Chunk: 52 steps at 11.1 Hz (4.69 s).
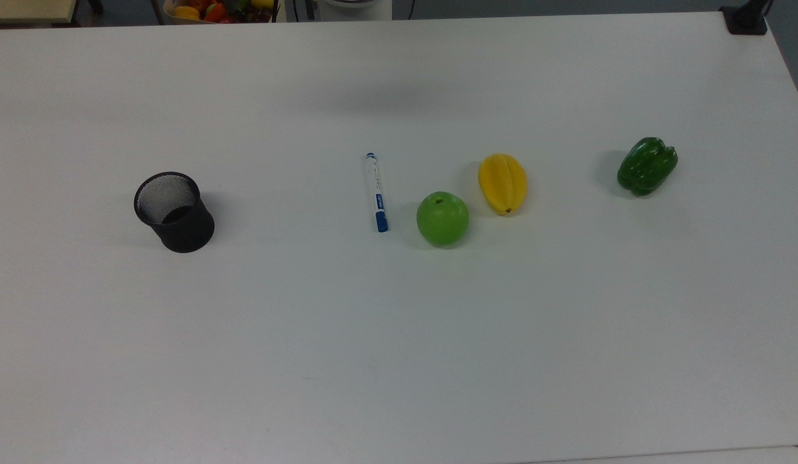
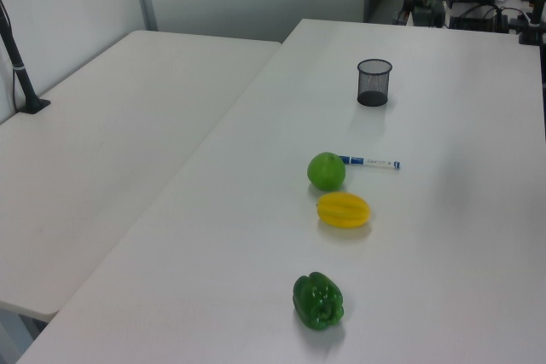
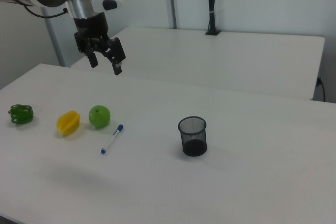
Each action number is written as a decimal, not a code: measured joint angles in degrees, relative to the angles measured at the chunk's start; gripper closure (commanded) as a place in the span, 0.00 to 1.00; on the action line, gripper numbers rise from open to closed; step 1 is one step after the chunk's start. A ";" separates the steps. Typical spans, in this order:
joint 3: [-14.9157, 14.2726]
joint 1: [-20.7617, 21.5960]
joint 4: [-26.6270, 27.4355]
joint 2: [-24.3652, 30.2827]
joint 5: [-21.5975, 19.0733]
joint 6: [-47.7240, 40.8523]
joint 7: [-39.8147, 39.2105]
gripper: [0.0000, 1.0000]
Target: Place marker
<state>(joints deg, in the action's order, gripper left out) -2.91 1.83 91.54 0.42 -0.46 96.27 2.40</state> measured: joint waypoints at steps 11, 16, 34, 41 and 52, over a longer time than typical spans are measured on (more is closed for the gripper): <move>0.50 0.97 1.42 -0.24 0.22 0.06 -0.77 0.00; 0.85 2.81 2.81 -5.16 0.23 5.22 -10.51 0.00; 1.23 8.40 9.93 -25.37 1.81 33.74 -7.45 0.36; 3.31 8.52 10.69 -26.03 4.79 33.74 -6.01 0.71; 3.31 6.13 10.35 -23.13 6.33 33.75 -1.35 1.00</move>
<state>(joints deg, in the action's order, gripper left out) 0.40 7.95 101.89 -22.71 5.87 130.02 1.05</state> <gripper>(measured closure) 0.841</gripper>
